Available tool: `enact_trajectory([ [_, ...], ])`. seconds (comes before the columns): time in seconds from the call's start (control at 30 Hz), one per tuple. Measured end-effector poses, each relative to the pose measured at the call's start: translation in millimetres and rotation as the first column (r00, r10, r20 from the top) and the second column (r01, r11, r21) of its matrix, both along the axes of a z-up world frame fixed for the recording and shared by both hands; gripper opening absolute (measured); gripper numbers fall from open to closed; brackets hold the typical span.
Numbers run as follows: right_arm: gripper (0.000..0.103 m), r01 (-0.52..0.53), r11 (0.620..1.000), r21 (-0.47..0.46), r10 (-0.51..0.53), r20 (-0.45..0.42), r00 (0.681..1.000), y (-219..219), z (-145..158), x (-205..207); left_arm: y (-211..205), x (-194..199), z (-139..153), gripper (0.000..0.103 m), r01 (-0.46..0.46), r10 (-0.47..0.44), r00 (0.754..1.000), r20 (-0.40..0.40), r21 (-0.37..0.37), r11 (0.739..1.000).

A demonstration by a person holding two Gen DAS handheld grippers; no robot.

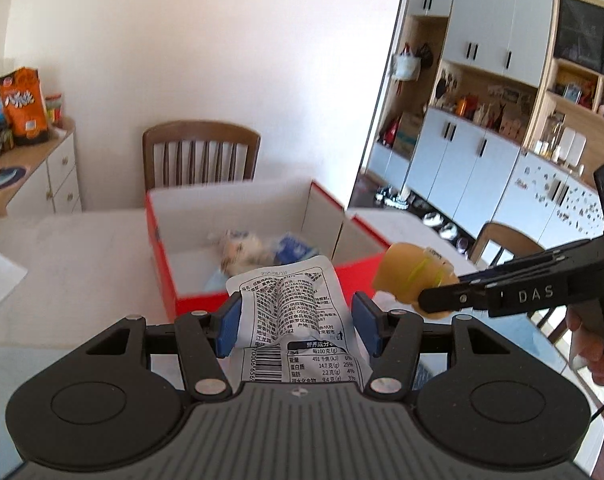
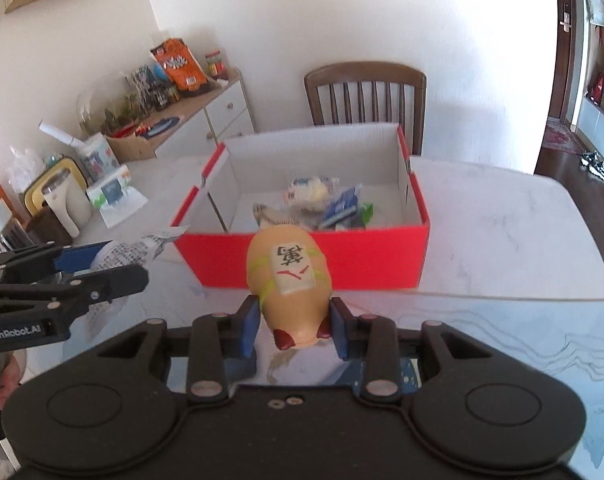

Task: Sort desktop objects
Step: 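Lift and carry the white wrapper and yellow toy over the red box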

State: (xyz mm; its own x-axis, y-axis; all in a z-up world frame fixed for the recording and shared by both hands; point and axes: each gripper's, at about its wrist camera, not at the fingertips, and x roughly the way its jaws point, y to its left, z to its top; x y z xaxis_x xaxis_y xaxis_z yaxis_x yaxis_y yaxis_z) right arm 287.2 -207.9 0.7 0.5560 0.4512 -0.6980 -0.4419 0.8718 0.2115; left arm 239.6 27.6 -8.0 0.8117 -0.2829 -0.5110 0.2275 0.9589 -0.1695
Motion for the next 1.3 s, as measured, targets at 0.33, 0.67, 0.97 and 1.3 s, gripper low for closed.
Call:
enact_trajectory([
  [0.33,0.036,0.026,0.999,0.035,-0.029,0.069,0.997,3,32,29,3,39,34,0.057,-0.016,0.02,0.997,0.077,-0.057,0.998],
  [0.67,0.036,0.013,1.0,0.0,-0.013,0.077,0.997,18,29,66,9,103,37,0.057,-0.039,0.04,0.997,0.073,-0.013,0.999],
  [0.97,0.036,0.022,0.998,-0.065,-0.02,0.041,0.999,33,4,107,14,158,13,0.057,-0.031,0.03,0.999,0.014,0.043,0.999],
  [1.3,0.036,0.0,0.989,-0.148,0.0,0.005,1.0,55,-24,140,6,203,-13,0.057,0.026,-0.021,0.998,-0.062,0.093,0.995],
])
